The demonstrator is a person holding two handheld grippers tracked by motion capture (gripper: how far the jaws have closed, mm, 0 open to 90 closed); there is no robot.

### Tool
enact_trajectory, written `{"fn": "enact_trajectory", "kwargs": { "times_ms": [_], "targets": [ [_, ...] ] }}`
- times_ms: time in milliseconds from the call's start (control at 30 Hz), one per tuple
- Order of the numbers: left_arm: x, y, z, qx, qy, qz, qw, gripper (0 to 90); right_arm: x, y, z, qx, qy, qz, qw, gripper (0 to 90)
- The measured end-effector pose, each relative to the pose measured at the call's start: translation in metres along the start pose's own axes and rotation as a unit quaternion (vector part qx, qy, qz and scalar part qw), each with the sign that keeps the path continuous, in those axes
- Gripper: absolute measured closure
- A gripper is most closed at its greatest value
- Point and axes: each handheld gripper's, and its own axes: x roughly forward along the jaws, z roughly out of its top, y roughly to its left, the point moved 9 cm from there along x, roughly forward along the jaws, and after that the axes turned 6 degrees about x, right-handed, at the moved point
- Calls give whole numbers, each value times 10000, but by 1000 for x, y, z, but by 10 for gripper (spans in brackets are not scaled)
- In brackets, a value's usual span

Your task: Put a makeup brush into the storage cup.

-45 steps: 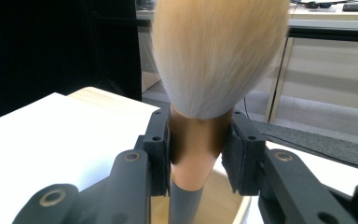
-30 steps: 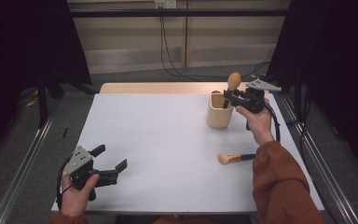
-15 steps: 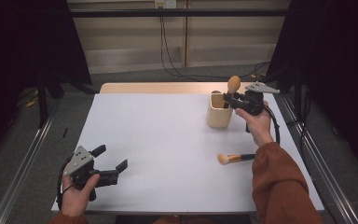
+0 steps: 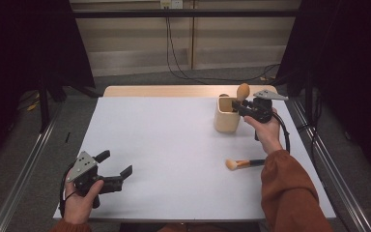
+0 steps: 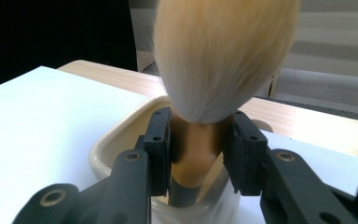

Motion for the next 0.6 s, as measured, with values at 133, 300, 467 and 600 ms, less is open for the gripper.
{"fn": "enact_trajectory", "kwargs": {
  "times_ms": [133, 300, 467, 600],
  "targets": [
    [0, 0, 0, -1, 3, -4, 10000, 20, 0, 0, 0, 95, -20, 27, 9999, 588],
    [0, 0, -1, -14, 14, -12, 10000, 20, -1, -3, 0, 235, 7, -112, 9997, 361],
    [0, 0, -1, -10, 16, -13, 10000, 20, -3, -7, -4, 302, 30, -211, 9993, 205],
    [1, 0, 0, -21, 8, -19, 10000, 20, -5, -7, -3, 323, -41, -253, 9991, 106]
  ]
}}
